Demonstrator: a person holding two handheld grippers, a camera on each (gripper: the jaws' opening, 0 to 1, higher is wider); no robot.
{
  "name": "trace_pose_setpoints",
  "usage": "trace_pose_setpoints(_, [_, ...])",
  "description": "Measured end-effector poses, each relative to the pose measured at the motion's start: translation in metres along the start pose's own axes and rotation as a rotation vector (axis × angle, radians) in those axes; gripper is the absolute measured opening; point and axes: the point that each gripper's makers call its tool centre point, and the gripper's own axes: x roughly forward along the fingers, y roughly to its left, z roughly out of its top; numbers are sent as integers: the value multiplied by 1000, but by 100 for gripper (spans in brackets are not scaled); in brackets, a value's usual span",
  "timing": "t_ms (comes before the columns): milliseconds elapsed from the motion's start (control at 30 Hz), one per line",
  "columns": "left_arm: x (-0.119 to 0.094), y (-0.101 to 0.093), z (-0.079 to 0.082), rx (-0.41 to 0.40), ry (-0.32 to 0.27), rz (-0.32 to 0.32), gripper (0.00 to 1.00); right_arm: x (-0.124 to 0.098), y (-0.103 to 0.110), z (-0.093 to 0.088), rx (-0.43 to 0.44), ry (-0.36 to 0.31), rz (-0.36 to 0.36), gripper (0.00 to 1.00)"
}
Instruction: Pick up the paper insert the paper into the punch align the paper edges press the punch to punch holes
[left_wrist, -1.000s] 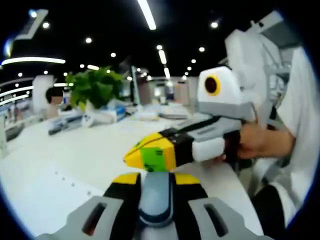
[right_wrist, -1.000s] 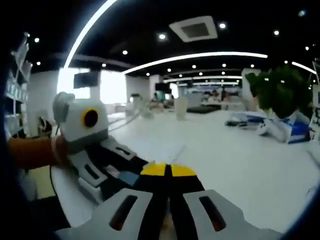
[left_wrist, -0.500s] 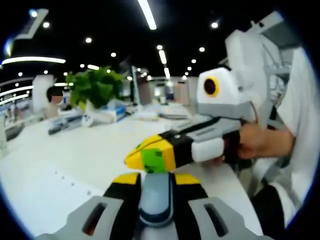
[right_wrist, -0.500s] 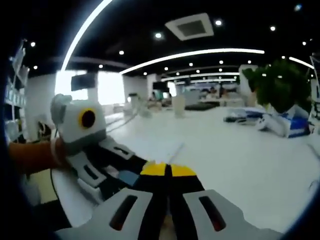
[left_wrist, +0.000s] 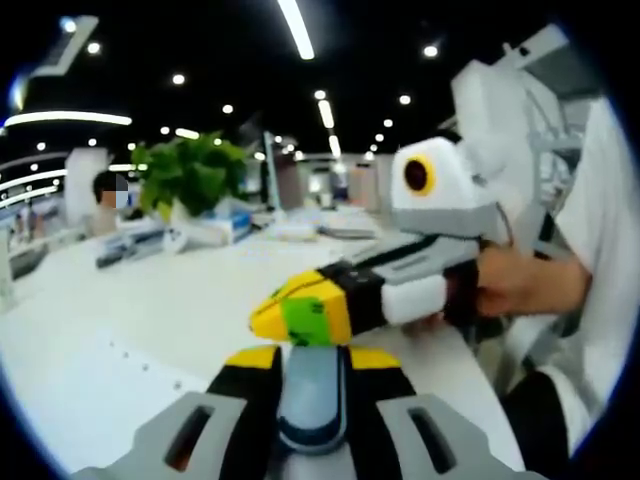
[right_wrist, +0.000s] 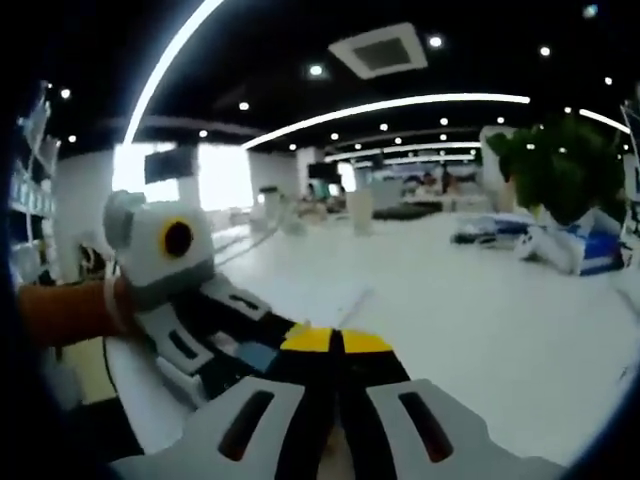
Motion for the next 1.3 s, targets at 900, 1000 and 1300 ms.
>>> trace_pose_setpoints(900, [0,0,1,-4,-1,2,26,-1,-25,41,-31,-101,80,20])
trace_pose_setpoints(1000, [0,0,1,-6,-3,1,26,-5,-51,19,-26,-74,69,20])
trace_pose_setpoints(1300, [0,-1,2,2,-12,-5,27,-13,-74,18,197,-155,79,22])
